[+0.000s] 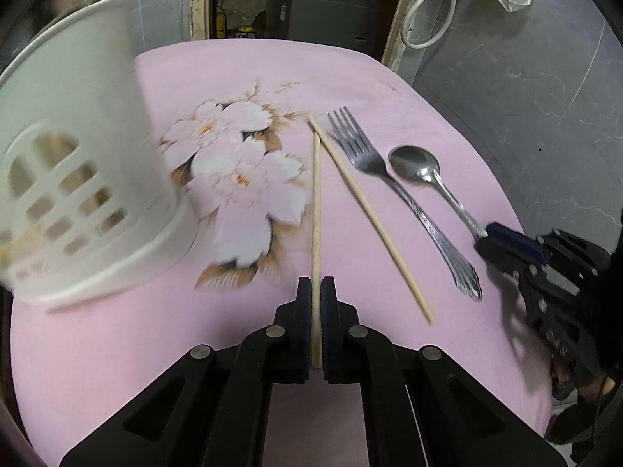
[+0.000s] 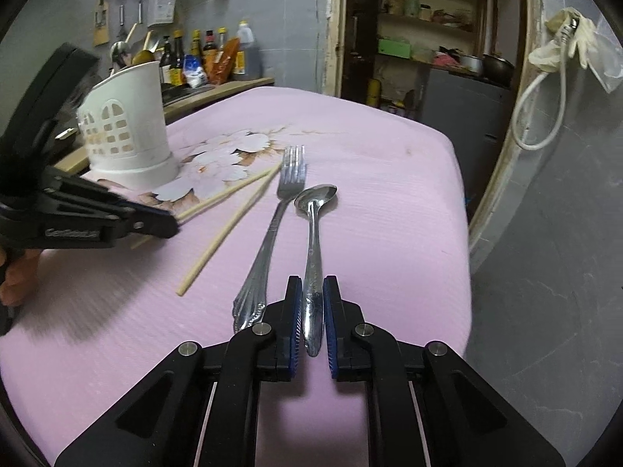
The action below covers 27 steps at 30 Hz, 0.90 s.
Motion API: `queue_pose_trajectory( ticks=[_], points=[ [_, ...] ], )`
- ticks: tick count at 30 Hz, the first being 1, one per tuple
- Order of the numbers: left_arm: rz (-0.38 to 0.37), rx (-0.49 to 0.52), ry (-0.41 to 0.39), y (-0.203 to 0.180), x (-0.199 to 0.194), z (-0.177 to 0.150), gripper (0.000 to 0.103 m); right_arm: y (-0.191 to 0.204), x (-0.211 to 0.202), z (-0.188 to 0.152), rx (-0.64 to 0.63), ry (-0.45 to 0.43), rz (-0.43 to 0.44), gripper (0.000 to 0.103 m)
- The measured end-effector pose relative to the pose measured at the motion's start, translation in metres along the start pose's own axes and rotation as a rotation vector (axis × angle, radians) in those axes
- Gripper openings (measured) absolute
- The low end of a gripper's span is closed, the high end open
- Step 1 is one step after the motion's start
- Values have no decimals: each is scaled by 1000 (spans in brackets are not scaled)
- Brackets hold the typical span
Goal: Organize utensils
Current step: 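Close left tool on the chopstick while right tool closes on the spoon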
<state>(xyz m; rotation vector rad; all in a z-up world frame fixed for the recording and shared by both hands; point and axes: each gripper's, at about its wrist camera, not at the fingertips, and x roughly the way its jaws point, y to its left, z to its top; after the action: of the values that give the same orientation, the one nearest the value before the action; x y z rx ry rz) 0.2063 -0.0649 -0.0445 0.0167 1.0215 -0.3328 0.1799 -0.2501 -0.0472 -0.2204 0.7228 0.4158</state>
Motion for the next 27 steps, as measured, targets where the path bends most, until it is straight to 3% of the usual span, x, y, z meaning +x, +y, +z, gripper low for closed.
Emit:
queue_pose_trajectory(
  ticks=[8,12,16,27],
  points=[
    [40,76,5,-9,-16,-18,3,0,15,16,-33,35,-9,12],
    [35,89,48,-10,-11,-8,5,-1,26,29,-60,68,6,23],
    [32,80,68,-9,-1,5,6,-2,39,42,-99,101,0,23],
    [86,88,79,-15,30,46,6,-9,67,65,-53,159,45,23]
  ],
)
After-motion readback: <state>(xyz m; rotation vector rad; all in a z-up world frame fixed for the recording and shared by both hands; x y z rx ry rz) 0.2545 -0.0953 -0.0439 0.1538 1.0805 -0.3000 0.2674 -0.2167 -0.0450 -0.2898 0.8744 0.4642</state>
